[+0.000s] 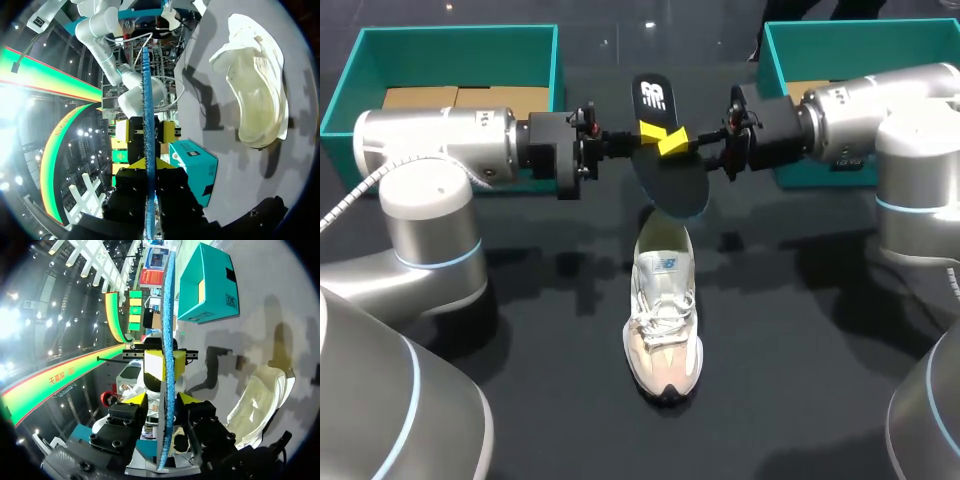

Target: Take the shoe out of the shoebox, open the shoe tongue, remove and reinsert the insole, then place the shoe into the shoebox

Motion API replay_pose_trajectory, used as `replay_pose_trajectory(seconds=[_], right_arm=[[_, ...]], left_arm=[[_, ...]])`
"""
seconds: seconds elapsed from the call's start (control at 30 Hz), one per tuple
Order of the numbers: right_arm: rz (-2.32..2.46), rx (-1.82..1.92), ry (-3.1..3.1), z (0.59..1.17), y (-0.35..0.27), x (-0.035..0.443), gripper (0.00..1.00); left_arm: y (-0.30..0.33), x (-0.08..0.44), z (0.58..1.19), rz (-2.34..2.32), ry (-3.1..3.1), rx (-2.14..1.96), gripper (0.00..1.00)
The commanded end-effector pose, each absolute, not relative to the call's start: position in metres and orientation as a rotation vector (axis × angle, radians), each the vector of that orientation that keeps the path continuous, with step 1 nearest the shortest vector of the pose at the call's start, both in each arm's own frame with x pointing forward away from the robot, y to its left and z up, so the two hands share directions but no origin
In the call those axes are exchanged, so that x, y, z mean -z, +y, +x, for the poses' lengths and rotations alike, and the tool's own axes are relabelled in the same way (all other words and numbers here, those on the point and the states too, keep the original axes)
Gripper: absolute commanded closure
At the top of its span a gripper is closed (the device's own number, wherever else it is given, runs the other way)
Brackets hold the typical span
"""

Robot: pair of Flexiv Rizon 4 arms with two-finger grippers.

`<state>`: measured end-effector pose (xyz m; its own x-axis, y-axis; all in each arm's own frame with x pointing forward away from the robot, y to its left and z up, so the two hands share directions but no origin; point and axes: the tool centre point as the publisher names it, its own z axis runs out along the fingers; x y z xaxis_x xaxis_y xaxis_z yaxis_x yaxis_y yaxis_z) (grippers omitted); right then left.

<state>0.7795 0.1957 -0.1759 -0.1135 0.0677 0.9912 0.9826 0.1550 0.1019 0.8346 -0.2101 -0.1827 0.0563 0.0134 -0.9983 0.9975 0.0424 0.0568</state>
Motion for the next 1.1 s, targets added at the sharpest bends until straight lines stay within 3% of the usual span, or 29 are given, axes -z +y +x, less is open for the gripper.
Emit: replay_pose_trajectory(seconds=[0.03, 0.33, 0.4, 0.6, 0.63, 0.67, 1.1], right_arm=[[-1.096, 1.139, -1.413, 0.778, 0.197, 0.177, 0.69], [-1.094, 1.141, -1.413, 0.778, 0.198, 0.177, 0.91], [-1.096, 1.142, -1.411, 0.778, 0.198, 0.177, 1.0], [-1.094, 1.141, -1.409, 0.78, 0.198, 0.179, 1.0], [-1.095, 1.145, -1.408, 0.78, 0.198, 0.18, 1.0], [-1.098, 1.148, -1.408, 0.78, 0.198, 0.181, 1.0], [-1.107, 1.185, -1.454, 0.778, 0.179, 0.185, 1.0]], left_arm=[[-0.209, 0.183, 0.834, 1.212, 1.191, 1.132, 1.0], [-0.209, 0.183, 0.831, 1.21, 1.189, 1.135, 1.0], [-0.209, 0.183, 0.831, 1.208, 1.188, 1.136, 1.0], [-0.206, 0.184, 0.828, 1.208, 1.197, 1.154, 1.0], [-0.204, 0.183, 0.827, 1.207, 1.2, 1.159, 0.61], [-0.201, 0.182, 0.825, 1.207, 1.201, 1.161, 0.0], [-0.153, 0.186, 0.814, 1.217, 1.527, 1.234, 0.0]])
